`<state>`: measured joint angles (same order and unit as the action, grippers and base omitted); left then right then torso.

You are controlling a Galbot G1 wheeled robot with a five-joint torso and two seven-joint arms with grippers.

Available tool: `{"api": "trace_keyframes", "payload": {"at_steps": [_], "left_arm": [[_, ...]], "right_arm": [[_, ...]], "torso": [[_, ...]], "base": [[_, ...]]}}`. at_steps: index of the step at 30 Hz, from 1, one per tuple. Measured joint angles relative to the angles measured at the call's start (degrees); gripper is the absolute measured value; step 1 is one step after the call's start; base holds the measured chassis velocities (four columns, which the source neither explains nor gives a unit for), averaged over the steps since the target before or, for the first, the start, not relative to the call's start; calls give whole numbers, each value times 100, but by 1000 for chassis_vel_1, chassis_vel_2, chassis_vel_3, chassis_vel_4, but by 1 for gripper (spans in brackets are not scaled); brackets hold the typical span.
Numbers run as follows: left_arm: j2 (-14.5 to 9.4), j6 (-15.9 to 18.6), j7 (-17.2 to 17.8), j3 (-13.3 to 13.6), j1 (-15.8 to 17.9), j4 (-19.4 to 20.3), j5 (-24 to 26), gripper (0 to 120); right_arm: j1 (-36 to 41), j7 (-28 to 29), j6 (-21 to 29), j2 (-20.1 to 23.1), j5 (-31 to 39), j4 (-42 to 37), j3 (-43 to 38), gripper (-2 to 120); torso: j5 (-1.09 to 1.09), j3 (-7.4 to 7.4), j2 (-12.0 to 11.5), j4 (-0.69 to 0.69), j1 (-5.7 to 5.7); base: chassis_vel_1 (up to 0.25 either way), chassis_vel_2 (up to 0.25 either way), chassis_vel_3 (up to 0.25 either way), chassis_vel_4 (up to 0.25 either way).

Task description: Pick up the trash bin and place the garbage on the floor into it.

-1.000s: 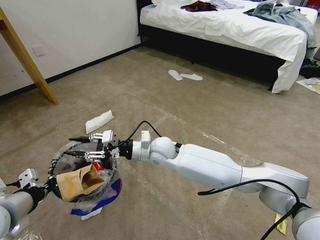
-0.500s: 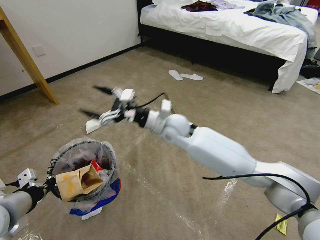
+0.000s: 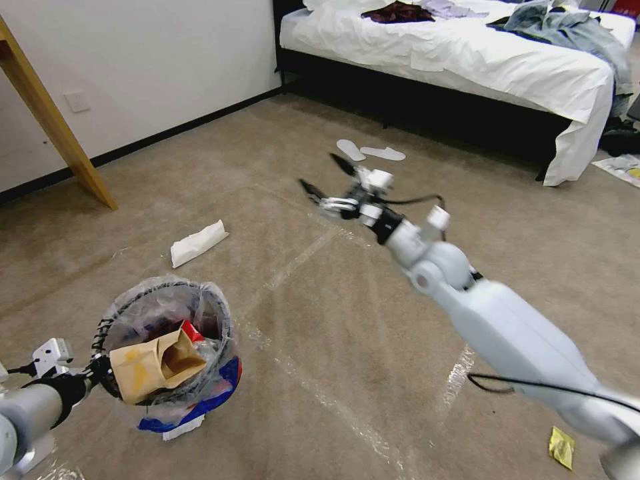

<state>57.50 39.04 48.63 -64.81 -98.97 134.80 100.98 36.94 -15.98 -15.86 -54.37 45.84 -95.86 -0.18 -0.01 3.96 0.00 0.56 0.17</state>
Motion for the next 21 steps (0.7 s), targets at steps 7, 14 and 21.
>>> {"api": "trace_keyframes", "payload": {"at_steps": [7,14,21], "left_arm": [[59,54,0,-90,-55,0,-50,1],[65,108,-1,-230,-139,-55,-94,1],[-3,146,-6,-443,-214,-95,-61,1]], "right_arm": [[1667,484,-197,-224,-1050,-398,-1529,100],[2607,571,-226,-794,-1493,-629,-2385,100],[3424,320,-520,-1320,-1770,-737,-2879,100]], "torso": [[0,0,1,0,0],[0,0,1,-1,0],[1,0,1,1,0]], "base": [[0,0,0,0],[0,0,0,0],[0,0,0,0]]}}
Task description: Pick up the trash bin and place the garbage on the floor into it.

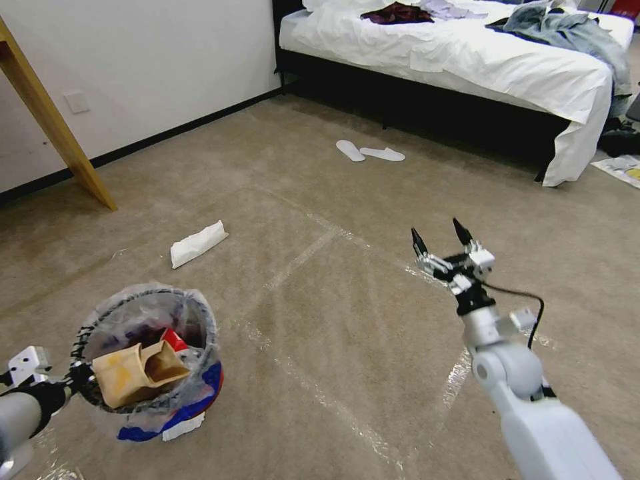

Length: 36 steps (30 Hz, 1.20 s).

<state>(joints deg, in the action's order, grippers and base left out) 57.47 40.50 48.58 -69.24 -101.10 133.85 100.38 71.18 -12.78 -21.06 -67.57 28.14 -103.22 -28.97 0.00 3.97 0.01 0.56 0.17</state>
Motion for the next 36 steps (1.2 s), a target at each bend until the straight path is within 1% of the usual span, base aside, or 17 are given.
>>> {"api": "trace_keyframes", "payload": {"at_steps": [6,12,16,22,29,36], "left_arm": [[18,49,-25,-53,-63,-15,-34,1],[20,88,-66,-111,-108,-39,-154,1],[27,92,-83,-137,-131,-39,-156,1],[160,94,-88,-91,-163,3,-228,1],[202,91,-88,-69,-172,42,-261,1],[231,80,-88,-108,-214,66,-273,1]], "right_arm": [[275,-136,-62,-203,-178,-22,-136,100],[374,-208,-104,-390,-349,-16,-158,100],[395,-223,-118,-429,-386,-10,-153,100],[446,-302,-197,-492,-498,63,-148,100],[461,-353,-234,-497,-619,118,-140,100],[499,-397,-322,-491,-699,181,-121,100]], "torso": [[-1,0,0,-1,0],[0,0,0,-2,1],[0,0,0,-1,1],[0,0,-1,-1,1],[0,0,-1,-1,1],[0,0,-2,-1,1]], "base": [[0,0,0,0],[0,0,0,0],[0,0,0,0],[0,0,0,0],[0,0,0,0],[0,0,0,0]]}}
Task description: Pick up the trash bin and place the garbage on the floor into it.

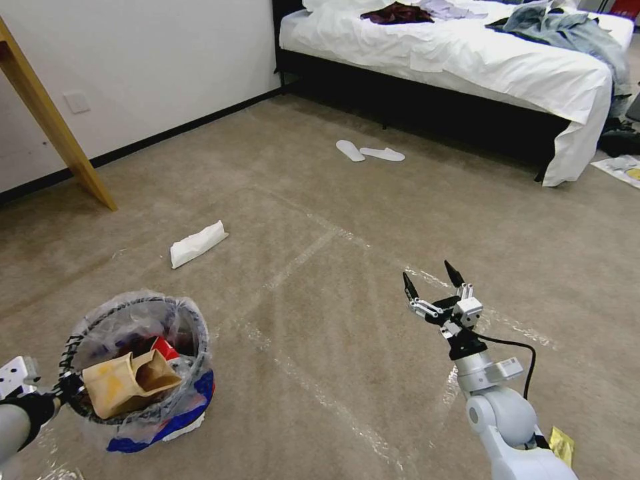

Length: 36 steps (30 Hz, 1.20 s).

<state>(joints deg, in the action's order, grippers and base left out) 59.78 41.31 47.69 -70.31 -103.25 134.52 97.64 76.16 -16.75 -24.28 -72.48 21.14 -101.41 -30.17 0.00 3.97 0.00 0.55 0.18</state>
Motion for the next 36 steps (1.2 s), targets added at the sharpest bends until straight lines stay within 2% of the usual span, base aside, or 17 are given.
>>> {"api": "trace_keyframes", "payload": {"at_steps": [13,36], "left_arm": [[21,-19,0,18,-1,50,-20,1],[-42,-4,-115,-73,-29,-49,-98,1]], "right_arm": [[20,-29,-50,-39,-175,66,61,100],[13,-101,-133,-19,-296,199,85,100]], "torso": [[0,0,0,0,0],[0,0,0,0,0]], "base": [[0,0,0,0],[-43,46,51,-55]]}}
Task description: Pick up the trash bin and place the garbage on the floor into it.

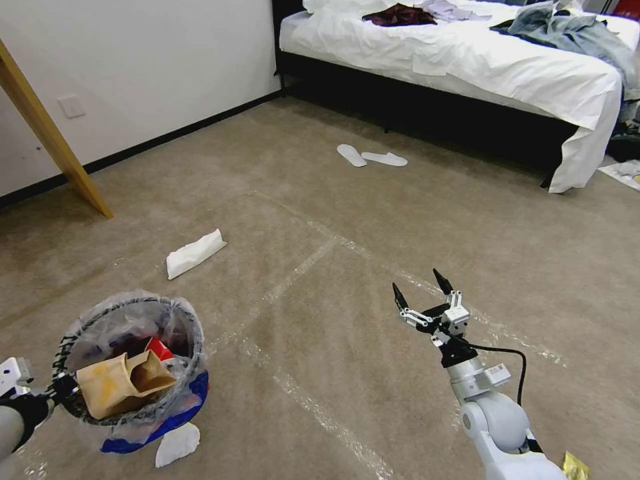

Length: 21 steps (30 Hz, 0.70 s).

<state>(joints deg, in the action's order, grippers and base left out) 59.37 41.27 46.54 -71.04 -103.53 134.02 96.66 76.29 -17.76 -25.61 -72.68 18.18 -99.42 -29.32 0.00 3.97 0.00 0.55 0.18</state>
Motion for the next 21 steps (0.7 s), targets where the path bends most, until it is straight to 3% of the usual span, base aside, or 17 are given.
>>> {"api": "trace_keyframes", "payload": {"at_steps": [21], "left_arm": [[-50,-23,47,96,144,-107,7,1]], "right_arm": [[-164,-47,-31,55,13,142,87,100]], "torso": [[0,0,0,0,0]], "base": [[-77,74,79,-78]]}}
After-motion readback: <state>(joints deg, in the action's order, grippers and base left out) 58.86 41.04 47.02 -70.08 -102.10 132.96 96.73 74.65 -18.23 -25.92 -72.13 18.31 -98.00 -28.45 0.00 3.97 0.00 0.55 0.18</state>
